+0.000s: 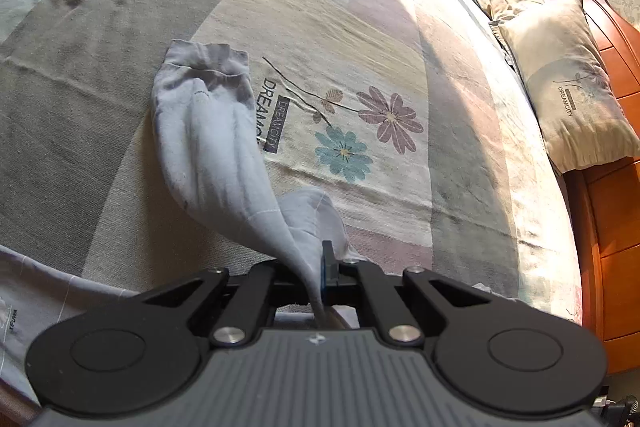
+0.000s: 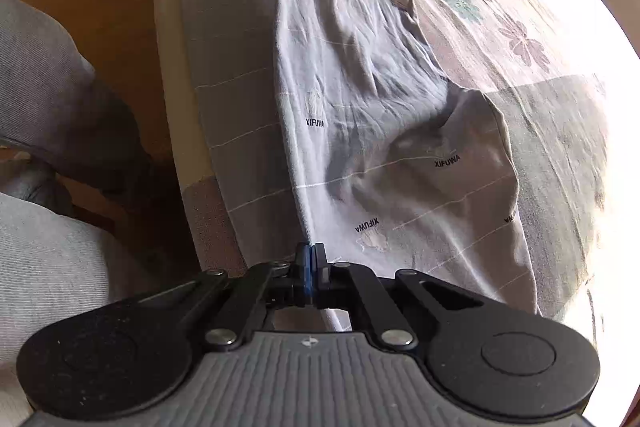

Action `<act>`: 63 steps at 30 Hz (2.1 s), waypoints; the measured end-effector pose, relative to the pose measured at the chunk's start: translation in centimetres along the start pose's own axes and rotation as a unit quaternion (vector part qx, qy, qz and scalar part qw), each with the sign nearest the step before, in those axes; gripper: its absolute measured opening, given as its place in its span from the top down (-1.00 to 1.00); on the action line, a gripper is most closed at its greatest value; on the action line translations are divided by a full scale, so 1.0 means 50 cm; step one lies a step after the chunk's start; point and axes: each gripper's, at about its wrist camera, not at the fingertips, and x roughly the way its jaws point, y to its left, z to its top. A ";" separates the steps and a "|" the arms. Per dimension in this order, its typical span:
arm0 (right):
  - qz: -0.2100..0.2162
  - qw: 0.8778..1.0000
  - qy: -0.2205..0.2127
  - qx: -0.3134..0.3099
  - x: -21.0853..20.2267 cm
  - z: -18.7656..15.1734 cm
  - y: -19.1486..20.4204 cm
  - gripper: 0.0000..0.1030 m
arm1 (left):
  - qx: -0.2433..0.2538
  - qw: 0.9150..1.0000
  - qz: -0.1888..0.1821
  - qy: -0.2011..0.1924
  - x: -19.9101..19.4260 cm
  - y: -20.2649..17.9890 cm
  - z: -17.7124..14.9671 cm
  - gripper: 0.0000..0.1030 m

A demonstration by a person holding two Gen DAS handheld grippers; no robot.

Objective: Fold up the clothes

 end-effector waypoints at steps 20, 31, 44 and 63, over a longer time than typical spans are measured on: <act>0.075 0.997 0.026 -0.002 0.028 -0.004 -0.033 0.97 | 0.030 0.997 0.063 0.040 -0.026 0.069 -0.144 0.97; 0.091 0.995 0.018 0.028 0.051 -0.006 -0.054 0.97 | 0.044 0.992 0.096 0.066 0.011 0.114 -0.182 0.97; 0.103 0.992 0.022 0.069 0.024 -0.036 -0.060 0.82 | 0.064 0.990 0.103 0.074 0.052 0.131 -0.188 0.90; -0.039 0.997 0.056 -0.039 -0.009 -0.127 -0.013 0.61 | 0.083 0.985 0.110 0.100 0.063 0.120 -0.178 0.89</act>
